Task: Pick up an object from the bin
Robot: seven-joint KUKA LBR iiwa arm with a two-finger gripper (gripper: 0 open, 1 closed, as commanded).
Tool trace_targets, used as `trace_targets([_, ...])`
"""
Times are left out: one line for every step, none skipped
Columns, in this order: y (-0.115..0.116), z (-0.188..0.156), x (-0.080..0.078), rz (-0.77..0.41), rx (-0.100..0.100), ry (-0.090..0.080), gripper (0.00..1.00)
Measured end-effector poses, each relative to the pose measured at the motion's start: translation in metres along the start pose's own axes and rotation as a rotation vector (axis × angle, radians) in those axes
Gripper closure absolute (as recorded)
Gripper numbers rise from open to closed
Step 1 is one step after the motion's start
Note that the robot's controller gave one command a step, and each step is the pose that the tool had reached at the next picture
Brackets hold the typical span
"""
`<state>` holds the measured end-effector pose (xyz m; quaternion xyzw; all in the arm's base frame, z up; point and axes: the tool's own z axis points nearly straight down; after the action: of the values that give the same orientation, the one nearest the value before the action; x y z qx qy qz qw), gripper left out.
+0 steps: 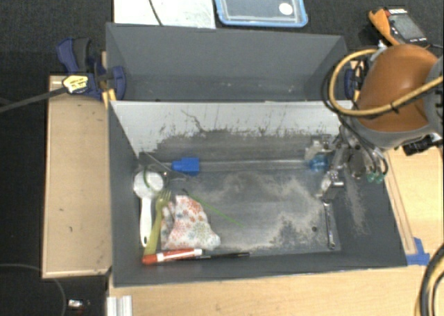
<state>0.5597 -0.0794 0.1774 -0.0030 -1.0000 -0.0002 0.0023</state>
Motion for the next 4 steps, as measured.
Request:
trace_targets([0.001,-0.005,-0.002,-0.003,0.001,-0.008,0.0])
trace_targets([0.087,0.085,0.0,-0.006,0.0,-0.012,0.0])
trace_targets([0.134,0.063,0.014,0.024,0.003,-0.013,0.0])
trace_targets([0.215,0.078,-0.021,0.086,-0.006,-0.012,0.0])
